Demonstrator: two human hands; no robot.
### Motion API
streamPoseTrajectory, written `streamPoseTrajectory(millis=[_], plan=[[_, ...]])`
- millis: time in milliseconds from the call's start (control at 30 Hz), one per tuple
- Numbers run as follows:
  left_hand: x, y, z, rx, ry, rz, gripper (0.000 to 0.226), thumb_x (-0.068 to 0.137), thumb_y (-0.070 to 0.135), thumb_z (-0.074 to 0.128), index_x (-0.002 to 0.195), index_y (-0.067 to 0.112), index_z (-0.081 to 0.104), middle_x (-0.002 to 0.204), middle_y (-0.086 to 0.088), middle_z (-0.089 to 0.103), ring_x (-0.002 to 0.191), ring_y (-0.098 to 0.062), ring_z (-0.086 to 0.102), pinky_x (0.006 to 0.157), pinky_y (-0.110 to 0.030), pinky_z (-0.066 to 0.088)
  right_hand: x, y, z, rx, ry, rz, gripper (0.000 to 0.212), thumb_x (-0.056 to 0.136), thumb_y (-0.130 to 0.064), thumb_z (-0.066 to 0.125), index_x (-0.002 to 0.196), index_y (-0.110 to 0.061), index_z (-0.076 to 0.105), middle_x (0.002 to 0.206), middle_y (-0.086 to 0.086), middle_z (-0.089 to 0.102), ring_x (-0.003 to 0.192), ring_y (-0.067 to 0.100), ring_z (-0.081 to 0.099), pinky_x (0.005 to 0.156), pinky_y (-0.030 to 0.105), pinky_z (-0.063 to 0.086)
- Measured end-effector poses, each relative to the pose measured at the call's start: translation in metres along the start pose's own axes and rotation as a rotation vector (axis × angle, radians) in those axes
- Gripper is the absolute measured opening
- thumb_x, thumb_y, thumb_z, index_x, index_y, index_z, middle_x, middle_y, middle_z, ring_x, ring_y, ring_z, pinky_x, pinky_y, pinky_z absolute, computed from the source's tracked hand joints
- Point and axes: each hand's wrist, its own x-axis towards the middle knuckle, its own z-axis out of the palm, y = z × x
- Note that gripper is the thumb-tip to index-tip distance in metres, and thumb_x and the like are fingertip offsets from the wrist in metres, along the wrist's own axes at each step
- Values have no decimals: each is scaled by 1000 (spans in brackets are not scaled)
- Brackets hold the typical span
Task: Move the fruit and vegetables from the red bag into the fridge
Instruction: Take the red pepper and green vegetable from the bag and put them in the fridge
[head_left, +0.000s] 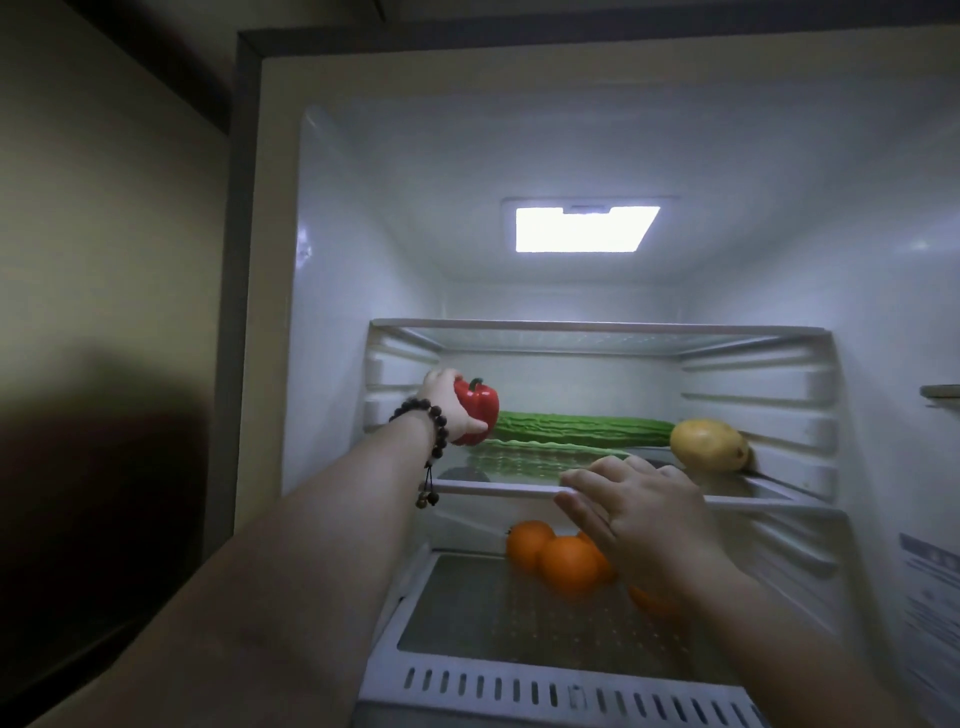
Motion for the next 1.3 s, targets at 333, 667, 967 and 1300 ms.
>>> streamPoseTrajectory(millis=[333,667,967,1300], plan=[[9,-17,10,215,-39,-30,94,73,42,75,143,12,20,136,-13,45,119,-31,49,96,-41,45,0,0,2,14,36,-2,83,76,-70,-13,130,-42,43,118,-15,54,107,11,48,82,32,36],[-11,-3,-9,355,-6,132,94,81,43,66,147,7,10,147,-14,29,130,-30,38,106,-41,36,-2,-2,-3,40,-42,31,68,84,-68,1,132,-42,42,123,-14,53,112,11,46,87,34,36],[-90,16,-32,435,91,349,66,92,46,45,144,10,24,141,-10,40,127,-25,39,105,-40,37,-4,-6,-12,13,-111,61,57,91,-65,11,132,-41,42,130,-12,52,120,13,44,90,36,34],[-181,-1,-18,363,145,468,67,90,51,43,144,13,30,146,-5,37,136,-20,29,113,-39,24,-35,-24,-25,101,-47,167,48,98,-45,34,139,-20,42,142,7,46,132,25,36,108,36,25]])
